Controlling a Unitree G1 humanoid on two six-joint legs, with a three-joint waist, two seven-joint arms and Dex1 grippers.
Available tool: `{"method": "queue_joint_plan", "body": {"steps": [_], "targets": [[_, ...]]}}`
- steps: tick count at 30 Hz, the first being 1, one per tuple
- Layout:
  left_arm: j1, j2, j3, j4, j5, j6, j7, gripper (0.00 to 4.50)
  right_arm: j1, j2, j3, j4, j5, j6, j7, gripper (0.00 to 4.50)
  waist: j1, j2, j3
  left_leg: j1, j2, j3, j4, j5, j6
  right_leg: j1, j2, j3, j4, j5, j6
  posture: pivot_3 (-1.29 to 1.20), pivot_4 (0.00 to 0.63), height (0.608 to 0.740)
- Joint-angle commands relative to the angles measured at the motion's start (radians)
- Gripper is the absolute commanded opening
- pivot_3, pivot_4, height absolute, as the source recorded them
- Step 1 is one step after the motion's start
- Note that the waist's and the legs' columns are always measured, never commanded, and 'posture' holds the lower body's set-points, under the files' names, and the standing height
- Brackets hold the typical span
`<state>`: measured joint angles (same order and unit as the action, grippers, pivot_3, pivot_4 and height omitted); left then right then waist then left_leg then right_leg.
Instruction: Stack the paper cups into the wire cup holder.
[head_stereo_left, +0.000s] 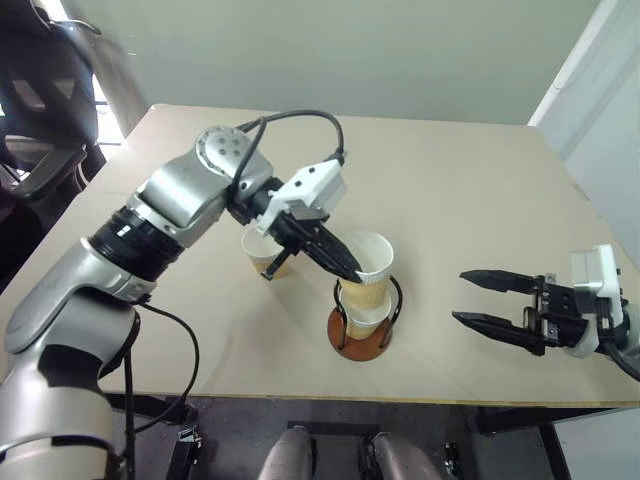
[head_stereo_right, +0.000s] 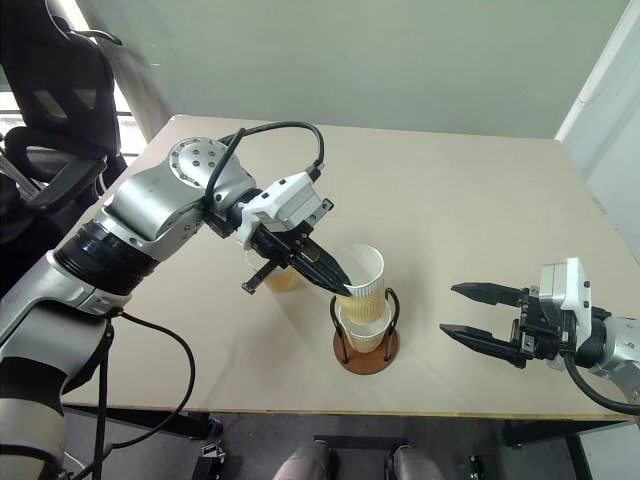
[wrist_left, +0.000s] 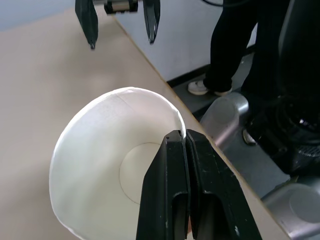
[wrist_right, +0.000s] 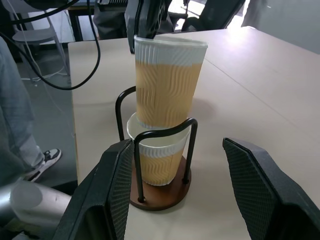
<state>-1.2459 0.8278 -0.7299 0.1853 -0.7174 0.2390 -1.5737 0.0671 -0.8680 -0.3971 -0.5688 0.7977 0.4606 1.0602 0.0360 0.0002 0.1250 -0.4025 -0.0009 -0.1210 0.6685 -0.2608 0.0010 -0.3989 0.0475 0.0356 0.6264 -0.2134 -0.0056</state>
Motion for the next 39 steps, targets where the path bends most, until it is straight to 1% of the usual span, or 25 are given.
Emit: {"method": "queue_joint_plan", "body": {"steps": [1, 11, 14, 18, 22, 24, 25, 28, 30, 32, 35, 37, 39], "targets": [[-0.034, 0.004, -0.016, 0.005, -0.016, -0.040, -0.041, 0.03, -0.002, -0.002, -0.025, -0.039, -0.003, -0.013, -0.025, 2.87, 0.000, 0.000, 0.000, 0.000, 0.000, 0.000, 0.000, 0.000, 0.000, 0.000, 0.000, 0.000, 0.000, 0.000, 0.000, 0.00, 0.150, 0.740], [-0.043, -0.010, -0.060, 0.058, 0.006, -0.107, -0.041, 0.03, 0.034, 0.000, -0.045, -0.062, 0.000, -0.017, -0.047, 2.87, 0.000, 0.000, 0.000, 0.000, 0.000, 0.000, 0.000, 0.000, 0.000, 0.000, 0.000, 0.000, 0.000, 0.000, 0.000, 0.00, 0.150, 0.740], [-0.049, -0.017, -0.059, 0.078, 0.009, -0.110, -0.041, 0.68, 0.042, -0.002, -0.051, -0.064, 0.003, -0.020, -0.044, 2.87, 0.001, 0.000, 0.000, -0.001, 0.000, 0.000, 0.000, 0.000, 0.000, 0.000, 0.000, 0.000, 0.000, 0.000, 0.001, 0.00, 0.150, 0.740], [-0.047, -0.024, -0.057, 0.079, 0.010, -0.112, -0.041, 2.00, 0.040, -0.003, -0.051, -0.055, 0.001, -0.024, -0.041, 2.87, 0.001, 0.000, 0.000, -0.001, 0.000, 0.000, 0.000, 0.000, 0.000, 0.000, 0.000, 0.000, 0.000, 0.000, 0.001, 0.00, 0.150, 0.740], [-0.040, -0.055, -0.011, 0.100, 0.026, -0.118, -0.041, 3.41, 0.038, -0.005, -0.048, -0.047, -0.002, -0.027, -0.037, 2.87, 0.002, 0.000, 0.000, -0.001, -0.001, 0.000, 0.000, 0.000, 0.000, 0.000, 0.000, 0.000, 0.000, 0.000, 0.001, 0.00, 0.150, 0.740], [-0.041, -0.071, 0.021, 0.116, 0.036, -0.116, -0.041, 3.41, 0.036, -0.007, -0.046, -0.041, -0.004, -0.029, -0.033, 2.87, 0.002, 0.000, 0.000, -0.001, -0.001, 0.000, 0.000, 0.000, 0.000, 0.000, 0.000, 0.000, 0.000, 0.000, 0.001, 0.00, 0.150, 0.740], [-0.044, -0.079, 0.056, 0.131, 0.042, -0.102, -0.041, 3.41, 0.031, -0.008, -0.042, -0.035, -0.006, -0.032, -0.028, 2.87, 0.002, 0.000, 0.000, -0.001, -0.001, 0.000, 0.001, 0.000, 0.000, 0.000, 0.000, 0.000, 0.000, 0.000, 0.001, 0.00, 0.150, 0.740], [-0.040, -0.040, 0.170, 0.144, 0.043, -0.049, -0.041, 3.41, 0.007, -0.020, -0.030, -0.015, 0.001, -0.029, -0.006, 2.87, 0.000, 0.000, 0.000, -0.001, -0.001, 0.000, 0.000, 0.000, 0.000, 0.000, 0.000, 0.000, 0.000, -0.001, 0.002, 0.00, 0.150, 0.740], [-0.014, 0.032, 0.221, 0.126, 0.050, -0.015, -0.041, 3.41, -0.003, -0.025, -0.036, 0.000, 0.011, -0.029, 0.015, 2.87, -0.009, 0.000, 0.000, -0.001, 0.000, 0.001, 0.000, 0.000, 0.000, -0.001, 0.000, 0.000, 0.000, -0.001, 0.002, 0.00, 0.150, 0.740], [0.029, 0.129, 0.235, 0.098, 0.064, 0.004, -0.041, 3.41, -0.003, -0.029, -0.045, 0.020, 0.006, -0.040, 0.043, 2.87, -0.016, 0.001, 0.000, 0.000, 0.000, 0.001, -0.001, 0.001, -0.001, -0.001, 0.000, 0.000, 0.000, -0.001, 0.002, 0.00, 0.150, 0.740], [0.116, 0.248, 0.248, 0.117, 0.162, -0.017, -0.041, 3.41, -0.017, -0.024, -0.062, 0.051, 0.017, -0.052, 0.067, 2.87, -0.018, 0.003, -0.001, 0.002, 0.000, 0.001, -0.003, 0.006, -0.011, -0.001, 0.000, 0.002, 0.000, -0.003, 0.001, 0.00, 0.150, 0.740], [0.171, 0.283, 0.261, 0.147, 0.237, -0.053, -0.041, 3.41, -0.037, -0.026, -0.063, 0.066, 0.026, -0.054, 0.076, 2.87, -0.013, 0.003, -0.001, 0.002, 0.000, 0.001, -0.003, 0.006, -0.010, -0.002, 0.000, 0.003, 0.000, -0.005, 0.002, 0.00, 0.150, 0.740], [0.214, 0.279, 0.293, 0.160, 0.270, -0.058, -0.040, 3.41, -0.074, -0.025, -0.048, 0.080, 0.031, -0.050, 0.071, 2.87, -0.004, 0.003, -0.001, 0.000, 0.000, 0.001, -0.002, 0.002, -0.003, -0.002, 0.000, 0.004, 0.000, -0.005, 0.001, 0.00, 0.150, 0.740]]}}
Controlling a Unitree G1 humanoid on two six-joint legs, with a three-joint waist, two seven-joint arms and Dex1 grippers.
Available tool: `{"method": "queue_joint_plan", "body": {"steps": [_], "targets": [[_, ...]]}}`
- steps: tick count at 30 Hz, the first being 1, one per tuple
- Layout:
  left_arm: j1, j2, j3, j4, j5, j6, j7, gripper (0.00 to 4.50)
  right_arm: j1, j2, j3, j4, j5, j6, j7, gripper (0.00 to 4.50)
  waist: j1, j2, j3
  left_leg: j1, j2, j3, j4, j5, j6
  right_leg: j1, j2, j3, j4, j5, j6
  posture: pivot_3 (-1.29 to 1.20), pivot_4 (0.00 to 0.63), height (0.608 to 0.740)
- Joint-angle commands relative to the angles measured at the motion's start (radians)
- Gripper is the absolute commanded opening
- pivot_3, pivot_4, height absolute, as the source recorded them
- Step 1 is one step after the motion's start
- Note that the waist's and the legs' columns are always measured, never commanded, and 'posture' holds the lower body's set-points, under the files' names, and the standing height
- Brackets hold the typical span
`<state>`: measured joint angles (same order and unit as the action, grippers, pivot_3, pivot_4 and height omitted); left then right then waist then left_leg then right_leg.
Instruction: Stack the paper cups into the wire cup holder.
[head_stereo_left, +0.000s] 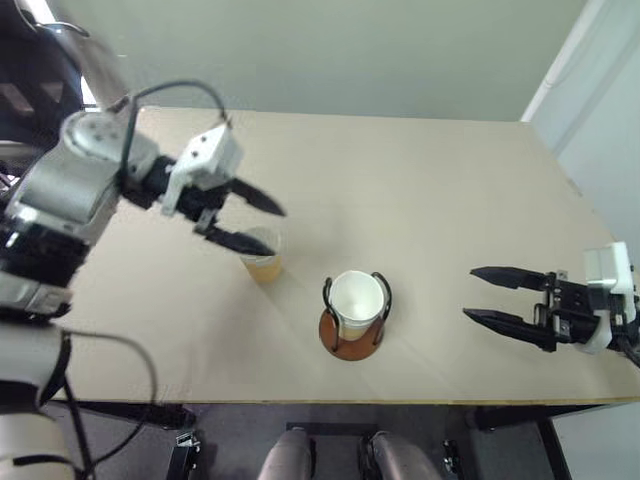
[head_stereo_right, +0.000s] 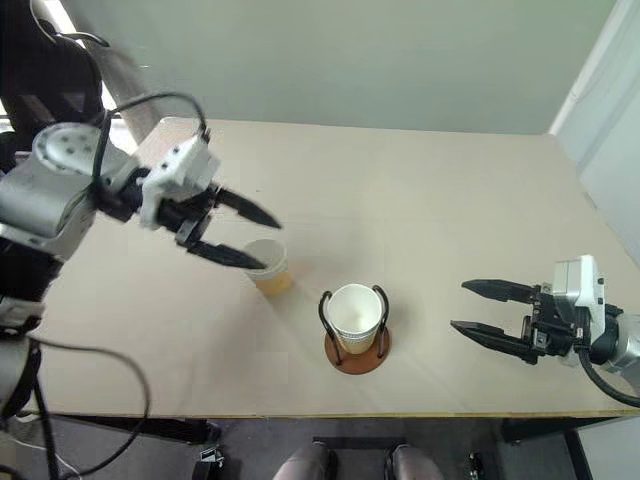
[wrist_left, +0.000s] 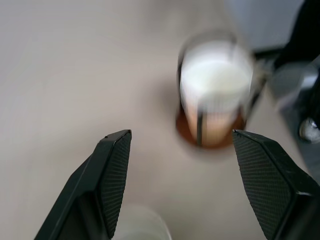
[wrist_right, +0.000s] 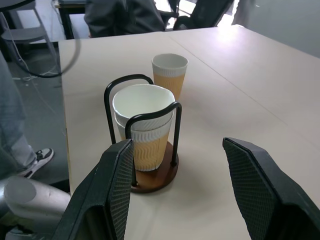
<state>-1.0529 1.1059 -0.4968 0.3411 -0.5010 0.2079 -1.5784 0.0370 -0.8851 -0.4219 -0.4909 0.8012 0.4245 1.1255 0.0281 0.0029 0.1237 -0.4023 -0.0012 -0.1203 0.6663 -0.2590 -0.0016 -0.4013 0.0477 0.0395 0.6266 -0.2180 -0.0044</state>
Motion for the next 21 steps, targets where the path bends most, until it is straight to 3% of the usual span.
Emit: {"method": "queue_joint_plan", "body": {"steps": [1, 6, 14, 17, 21], "targets": [[0.038, -0.011, 0.078, 0.007, 0.064, -0.025, -0.032, 3.41, -0.059, -0.009, -0.010, 0.009, 0.020, -0.017, 0.009, 2.87, 0.008, 0.000, 0.000, -0.001, 0.000, 0.000, 0.001, -0.002, 0.004, 0.000, 0.000, 0.000, 0.000, 0.000, 0.000, 0.00, 0.150, 0.740], [0.102, -0.095, 0.130, 0.048, 0.150, -0.055, 0.012, 3.41, -0.111, -0.007, 0.043, 0.039, -0.017, -0.021, 0.018, 2.87, 0.017, -0.001, 0.000, -0.002, -0.001, 0.000, 0.002, -0.003, 0.005, -0.001, -0.001, 0.000, 0.000, 0.004, -0.001, 0.00, 0.150, 0.740], [0.150, -0.129, 0.163, 0.042, 0.253, -0.075, 0.006, 3.41, -0.123, -0.018, 0.044, 0.044, -0.026, -0.018, 0.028, 2.87, 0.006, -0.001, 0.000, -0.002, 0.000, 0.000, 0.001, -0.002, 0.004, -0.003, 0.000, 0.000, 0.001, 0.006, -0.003, 0.00, 0.150, 0.740], [0.151, -0.150, 0.168, 0.084, 0.296, -0.111, 0.003, 2.84, -0.110, -0.017, 0.039, 0.036, -0.033, -0.019, 0.025, 2.87, 0.005, -0.001, 0.000, -0.001, 0.000, 0.000, 0.001, -0.002, 0.004, -0.003, 0.000, 0.000, 0.001, 0.006, -0.004, 0.00, 0.150, 0.740], [0.132, -0.174, 0.183, 0.108, 0.318, -0.118, -0.009, 1.46, -0.105, -0.016, 0.036, 0.031, -0.035, -0.014, 0.021, 2.87, 0.006, -0.001, 0.000, -0.002, 0.000, 0.000, 0.001, -0.002, 0.004, -0.003, 0.000, 0.000, 0.001, 0.006, -0.003, 0.00, 0.150, 0.740]]}}
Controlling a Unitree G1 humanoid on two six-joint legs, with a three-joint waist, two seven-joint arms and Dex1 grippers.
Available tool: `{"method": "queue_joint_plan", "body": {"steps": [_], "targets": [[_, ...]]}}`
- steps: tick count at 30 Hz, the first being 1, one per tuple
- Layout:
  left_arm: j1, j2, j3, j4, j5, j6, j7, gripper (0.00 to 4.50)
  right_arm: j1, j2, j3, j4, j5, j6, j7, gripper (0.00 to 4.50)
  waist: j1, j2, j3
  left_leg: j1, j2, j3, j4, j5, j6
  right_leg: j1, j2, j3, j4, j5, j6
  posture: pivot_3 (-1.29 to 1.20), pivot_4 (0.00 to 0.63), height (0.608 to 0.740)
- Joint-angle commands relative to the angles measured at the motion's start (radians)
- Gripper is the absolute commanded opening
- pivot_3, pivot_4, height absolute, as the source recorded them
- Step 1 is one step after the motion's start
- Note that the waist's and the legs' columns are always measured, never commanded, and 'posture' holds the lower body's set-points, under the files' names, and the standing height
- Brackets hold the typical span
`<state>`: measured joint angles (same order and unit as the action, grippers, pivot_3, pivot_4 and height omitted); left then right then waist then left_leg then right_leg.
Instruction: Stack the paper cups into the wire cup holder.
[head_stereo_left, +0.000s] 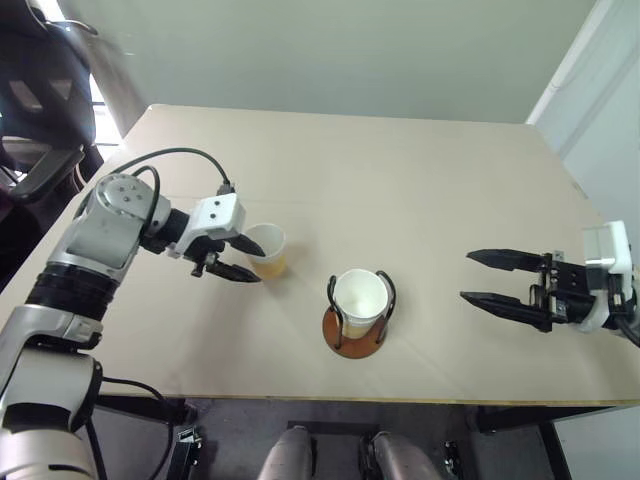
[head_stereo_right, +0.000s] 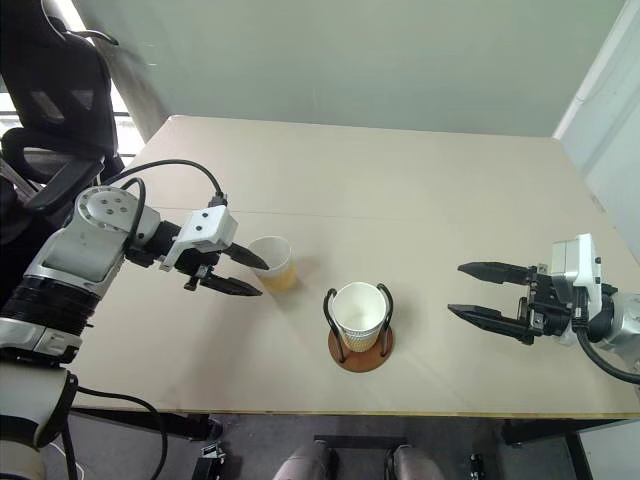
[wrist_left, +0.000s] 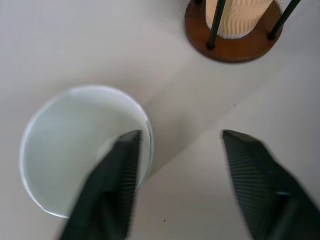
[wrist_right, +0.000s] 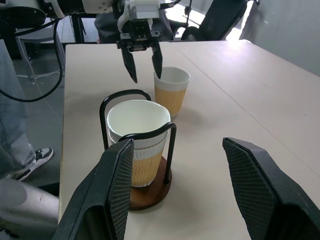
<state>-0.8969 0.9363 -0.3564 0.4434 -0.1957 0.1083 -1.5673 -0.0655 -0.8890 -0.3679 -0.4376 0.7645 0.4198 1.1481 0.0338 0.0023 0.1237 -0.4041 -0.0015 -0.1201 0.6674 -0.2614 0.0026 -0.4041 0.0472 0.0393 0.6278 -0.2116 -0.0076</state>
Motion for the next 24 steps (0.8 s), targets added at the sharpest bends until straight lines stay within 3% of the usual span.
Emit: {"method": "queue_joint_plan", "body": {"steps": [1, 4, 8, 14, 19, 24], "targets": [[-0.029, -0.009, 0.045, 0.010, 0.018, -0.019, -0.025, 1.06, -0.003, -0.013, -0.018, -0.024, 0.001, -0.008, -0.003, 2.87, 0.000, 0.000, 0.000, 0.000, 0.000, 0.000, 0.000, 0.000, 0.000, 0.000, 0.000, 0.000, 0.000, 0.000, 0.000, 0.00, 0.150, 0.740], [-0.036, -0.022, 0.051, 0.024, 0.032, -0.027, -0.031, 0.03, -0.002, -0.010, -0.014, -0.026, -0.004, -0.007, -0.007, 2.87, -0.001, 0.000, 0.000, 0.000, 0.000, 0.000, 0.000, 0.000, 0.000, 0.000, 0.000, 0.000, 0.000, 0.000, 0.000, 0.00, 0.150, 0.740], [-0.053, -0.020, 0.054, 0.014, 0.011, -0.016, -0.046, 0.01, -0.005, -0.008, -0.008, -0.028, -0.008, -0.005, -0.015, 2.87, -0.001, 0.000, 0.000, 0.000, 0.000, 0.000, 0.000, 0.000, 0.000, 0.000, 0.000, 0.000, 0.000, 0.000, 0.000, 0.00, 0.150, 0.740], [-0.200, 0.063, 0.004, -0.180, -0.295, 0.164, -0.047, 0.01, 0.008, -0.021, -0.024, -0.030, -0.005, 0.002, -0.010, 2.87, 0.002, -0.001, 0.001, -0.003, 0.000, 0.000, 0.000, 0.000, 0.000, -0.003, 0.000, 0.000, 0.000, 0.001, 0.000, 0.00, 0.150, 0.740], [-0.366, 0.008, -0.040, -0.222, -0.500, 0.234, -0.047, 0.01, 0.027, -0.046, -0.037, -0.038, 0.017, 0.036, -0.001, 2.87, 0.009, 0.001, 0.000, -0.005, -0.001, 0.001, 0.001, 0.000, 0.001, -0.003, -0.001, 0.000, -0.002, 0.002, 0.002, 0.00, 0.150, 0.740], [-0.411, -0.043, -0.222, -0.233, -0.538, 0.174, -0.047, 0.01, 0.056, -0.061, -0.060, -0.062, 0.023, 0.063, -0.013, 2.87, 0.005, 0.001, 0.000, -0.001, -0.001, 0.003, 0.000, 0.000, 0.000, -0.001, -0.001, 0.000, 0.000, 0.002, 0.002, 0.00, 0.150, 0.740]]}}
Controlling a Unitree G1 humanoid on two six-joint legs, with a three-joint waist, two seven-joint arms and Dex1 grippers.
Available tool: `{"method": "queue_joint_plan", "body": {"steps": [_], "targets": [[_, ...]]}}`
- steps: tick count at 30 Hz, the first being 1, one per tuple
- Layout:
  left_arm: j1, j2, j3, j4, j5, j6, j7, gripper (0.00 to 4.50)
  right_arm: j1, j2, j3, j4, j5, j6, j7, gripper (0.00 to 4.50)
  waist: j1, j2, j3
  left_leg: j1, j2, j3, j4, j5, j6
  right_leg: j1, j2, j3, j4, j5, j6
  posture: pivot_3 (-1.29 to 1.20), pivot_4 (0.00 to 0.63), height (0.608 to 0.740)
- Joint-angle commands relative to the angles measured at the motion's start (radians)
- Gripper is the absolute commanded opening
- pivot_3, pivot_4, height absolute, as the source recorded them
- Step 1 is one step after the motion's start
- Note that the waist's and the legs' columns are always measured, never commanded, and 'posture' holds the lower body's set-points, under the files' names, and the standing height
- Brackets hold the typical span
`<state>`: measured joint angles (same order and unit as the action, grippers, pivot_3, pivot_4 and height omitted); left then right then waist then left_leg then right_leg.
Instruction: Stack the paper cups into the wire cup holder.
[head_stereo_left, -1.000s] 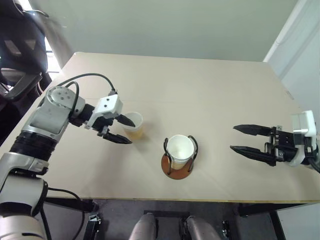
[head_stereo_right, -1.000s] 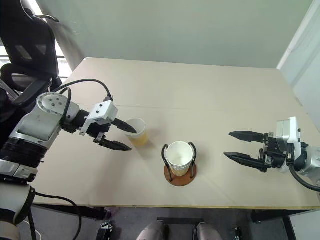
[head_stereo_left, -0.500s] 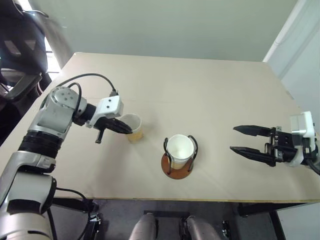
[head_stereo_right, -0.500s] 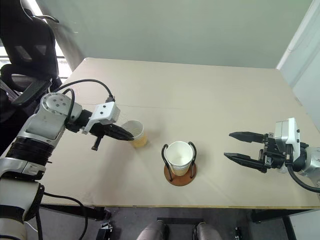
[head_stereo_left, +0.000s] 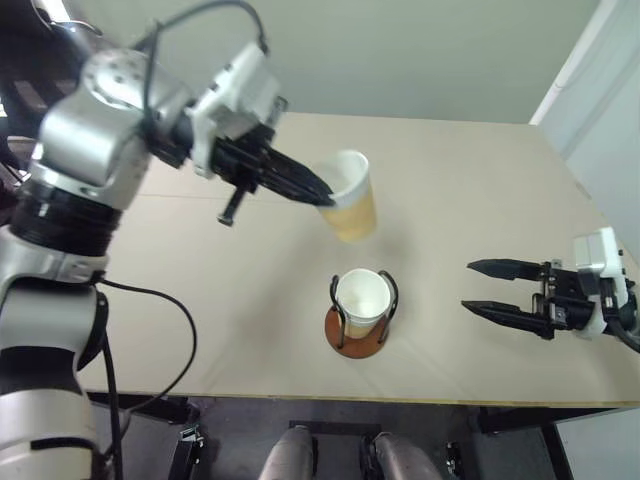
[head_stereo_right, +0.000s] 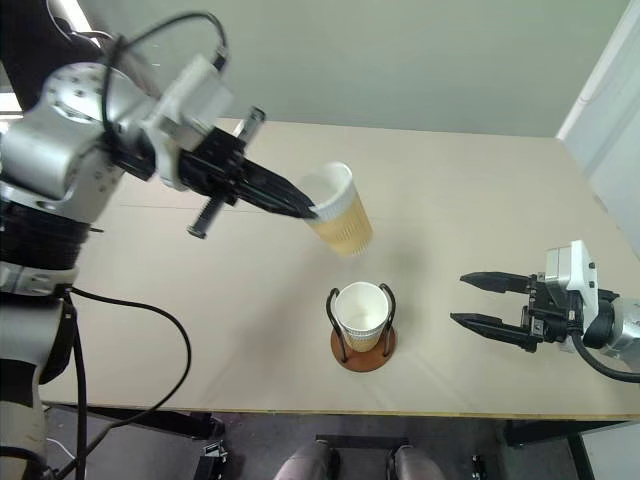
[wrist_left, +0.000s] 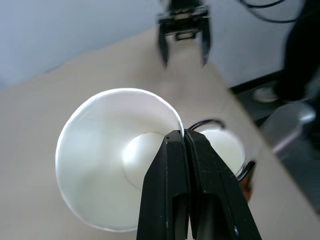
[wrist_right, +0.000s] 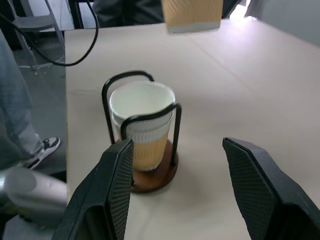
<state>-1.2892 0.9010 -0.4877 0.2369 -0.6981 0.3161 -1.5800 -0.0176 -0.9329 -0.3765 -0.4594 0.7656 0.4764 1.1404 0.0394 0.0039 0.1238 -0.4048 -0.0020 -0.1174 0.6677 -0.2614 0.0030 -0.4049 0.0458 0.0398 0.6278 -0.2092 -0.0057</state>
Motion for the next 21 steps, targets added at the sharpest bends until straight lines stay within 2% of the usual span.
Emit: {"method": "queue_joint_plan", "body": {"steps": [1, 10, 13, 16, 21], "targets": [[-0.023, -0.012, -0.123, -0.034, -0.047, -0.046, -0.034, 0.01, 0.018, -0.018, -0.062, -0.048, 0.024, 0.009, -0.007, 2.87, -0.001, 0.000, 0.000, 0.000, 0.000, 0.000, 0.000, 0.000, 0.000, 0.000, 0.000, 0.000, 0.000, 0.000, 0.000, 0.00, 0.150, 0.740], [-0.084, -0.048, -0.219, -0.003, -0.099, -0.097, -0.034, 0.01, 0.116, -0.026, -0.149, -0.096, 0.038, 0.036, -0.003, 2.87, -0.004, -0.001, 0.001, -0.001, 0.000, 0.003, 0.001, 0.001, 0.001, 0.000, 0.000, 0.003, -0.001, -0.001, 0.003, 0.00, 0.150, 0.740], [-0.099, -0.048, -0.231, 0.007, -0.111, -0.109, -0.034, 0.01, 0.125, -0.024, -0.150, -0.101, 0.030, 0.035, -0.009, 2.87, -0.004, -0.001, 0.001, 0.000, 0.000, 0.009, 0.001, 0.001, 0.001, 0.000, 0.001, 0.010, 0.000, -0.002, 0.005, 0.00, 0.150, 0.740], [-0.125, -0.040, -0.232, 0.038, -0.126, -0.119, -0.034, 0.01, 0.127, -0.023, -0.144, -0.102, 0.027, 0.036, -0.014, 2.87, -0.006, -0.001, 0.001, 0.001, 0.000, 0.015, 0.001, 0.002, 0.002, -0.001, 0.001, 0.016, -0.001, -0.001, 0.009, 0.00, 0.150, 0.740], [-0.126, 0.007, -0.309, -0.010, -0.153, -0.137, -0.034, 0.01, 0.123, -0.026, -0.130, -0.097, 0.020, 0.038, -0.017, 2.87, -0.011, -0.001, 0.001, 0.001, 0.000, 0.020, 0.003, 0.001, 0.003, -0.001, 0.001, 0.022, -0.002, -0.001, 0.013, 0.00, 0.150, 0.740]]}}
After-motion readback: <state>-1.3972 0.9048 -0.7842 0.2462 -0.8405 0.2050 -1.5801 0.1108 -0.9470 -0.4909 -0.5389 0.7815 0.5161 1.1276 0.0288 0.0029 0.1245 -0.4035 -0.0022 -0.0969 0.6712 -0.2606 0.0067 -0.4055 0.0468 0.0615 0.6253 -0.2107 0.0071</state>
